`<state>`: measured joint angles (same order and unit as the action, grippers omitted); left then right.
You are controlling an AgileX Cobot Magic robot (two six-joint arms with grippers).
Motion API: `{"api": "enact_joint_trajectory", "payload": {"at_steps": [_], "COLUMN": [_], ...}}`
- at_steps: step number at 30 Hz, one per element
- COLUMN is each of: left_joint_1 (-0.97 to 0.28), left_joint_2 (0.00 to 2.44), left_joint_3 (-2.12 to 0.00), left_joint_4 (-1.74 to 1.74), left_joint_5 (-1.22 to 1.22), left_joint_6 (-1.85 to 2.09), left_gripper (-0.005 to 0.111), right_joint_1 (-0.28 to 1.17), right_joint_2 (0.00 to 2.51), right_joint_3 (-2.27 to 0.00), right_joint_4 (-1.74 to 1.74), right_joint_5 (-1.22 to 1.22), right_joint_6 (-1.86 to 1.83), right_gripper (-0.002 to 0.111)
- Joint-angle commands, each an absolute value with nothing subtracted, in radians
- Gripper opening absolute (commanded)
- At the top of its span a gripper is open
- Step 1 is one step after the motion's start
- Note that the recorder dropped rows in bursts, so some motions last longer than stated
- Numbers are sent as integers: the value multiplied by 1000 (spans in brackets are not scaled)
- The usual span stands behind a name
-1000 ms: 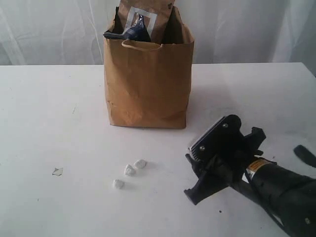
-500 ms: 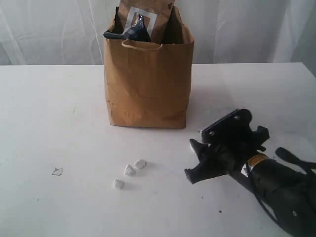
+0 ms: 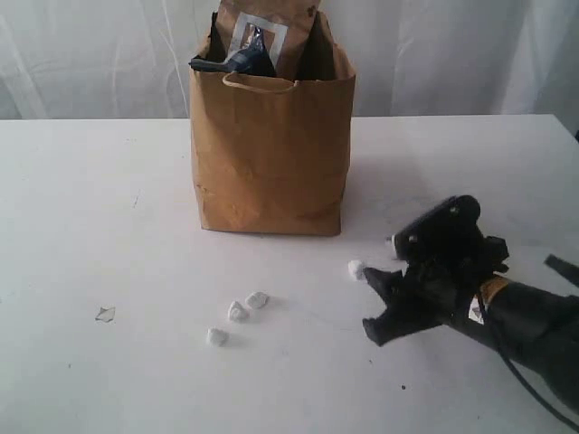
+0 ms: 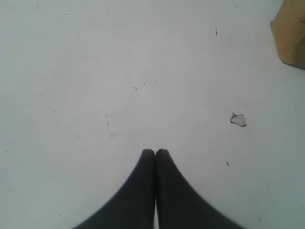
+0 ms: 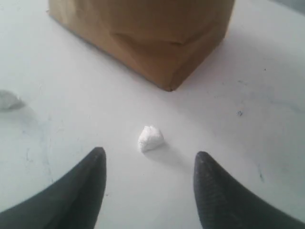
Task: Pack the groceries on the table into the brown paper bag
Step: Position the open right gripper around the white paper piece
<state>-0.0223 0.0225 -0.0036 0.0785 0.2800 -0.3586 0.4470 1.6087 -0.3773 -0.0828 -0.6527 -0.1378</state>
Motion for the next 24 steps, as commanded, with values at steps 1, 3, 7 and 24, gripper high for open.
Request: {"api": "enact_joint_trajectory", "payload": {"at_steps": [1, 3, 7, 24], "left_joint_1": [-18, -18, -18, -18], "left_joint_2": [19, 19, 19, 19], "left_joint_3": [0, 0, 0, 0], "left_joint_4": [86, 86, 86, 86], "left_joint_5": [279, 279, 279, 279], "left_joint_6": [-360, -360, -360, -360], "left_gripper": [0, 0, 0, 0], "right_joint_1": [439, 439, 439, 439], "right_joint_2": [1631, 1640, 1655, 1808], "right_joint_3": [-338, -342, -402, -713], "right_joint_4": [-196, -218, -218, -245], "right_joint_5": [-780, -787, -749, -242], "right_joint_6": [-284, -284, -87, 157], "right_gripper": [52, 52, 51, 35]}}
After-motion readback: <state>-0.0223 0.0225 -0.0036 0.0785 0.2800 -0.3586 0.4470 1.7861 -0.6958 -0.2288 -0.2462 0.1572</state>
